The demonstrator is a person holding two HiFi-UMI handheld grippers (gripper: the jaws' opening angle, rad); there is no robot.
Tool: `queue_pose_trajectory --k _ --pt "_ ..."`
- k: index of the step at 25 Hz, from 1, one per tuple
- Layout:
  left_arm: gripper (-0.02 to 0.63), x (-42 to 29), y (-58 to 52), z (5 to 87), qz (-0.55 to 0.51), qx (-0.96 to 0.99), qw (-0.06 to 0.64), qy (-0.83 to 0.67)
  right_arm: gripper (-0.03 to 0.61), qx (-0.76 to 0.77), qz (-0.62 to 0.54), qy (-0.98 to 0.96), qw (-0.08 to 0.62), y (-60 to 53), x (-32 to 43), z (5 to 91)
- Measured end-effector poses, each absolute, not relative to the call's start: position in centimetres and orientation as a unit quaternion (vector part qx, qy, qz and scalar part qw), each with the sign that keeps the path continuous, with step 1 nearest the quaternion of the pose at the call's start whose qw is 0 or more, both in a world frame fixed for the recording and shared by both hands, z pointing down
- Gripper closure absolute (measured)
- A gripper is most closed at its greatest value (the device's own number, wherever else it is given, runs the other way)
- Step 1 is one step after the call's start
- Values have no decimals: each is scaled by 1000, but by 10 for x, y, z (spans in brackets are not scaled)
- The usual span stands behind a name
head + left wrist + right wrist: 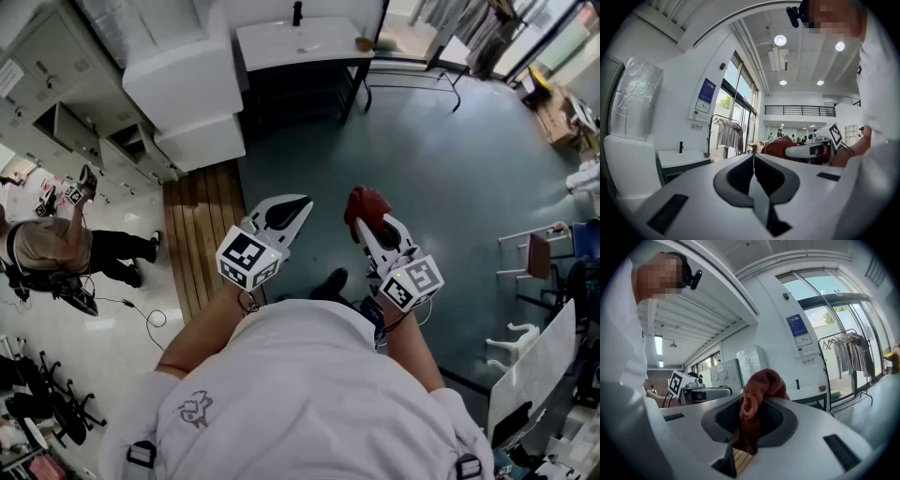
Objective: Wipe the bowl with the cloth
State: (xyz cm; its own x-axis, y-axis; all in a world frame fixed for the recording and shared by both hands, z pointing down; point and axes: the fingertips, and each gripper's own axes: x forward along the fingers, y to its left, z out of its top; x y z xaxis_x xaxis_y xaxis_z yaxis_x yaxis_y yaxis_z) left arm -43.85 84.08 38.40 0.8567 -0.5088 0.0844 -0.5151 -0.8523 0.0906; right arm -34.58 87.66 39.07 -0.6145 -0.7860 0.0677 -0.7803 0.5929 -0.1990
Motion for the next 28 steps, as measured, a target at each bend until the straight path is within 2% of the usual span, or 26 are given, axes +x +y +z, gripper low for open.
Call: queue_pose_trajectory --k 10,28 --pt "598 -397 805 395 31 959 69 -274 492 -448 -112 887 21 840 -300 400" --pt "598 -218 724 417 54 958 91 -265 491 -425 -138 894 35 759 -138 411"
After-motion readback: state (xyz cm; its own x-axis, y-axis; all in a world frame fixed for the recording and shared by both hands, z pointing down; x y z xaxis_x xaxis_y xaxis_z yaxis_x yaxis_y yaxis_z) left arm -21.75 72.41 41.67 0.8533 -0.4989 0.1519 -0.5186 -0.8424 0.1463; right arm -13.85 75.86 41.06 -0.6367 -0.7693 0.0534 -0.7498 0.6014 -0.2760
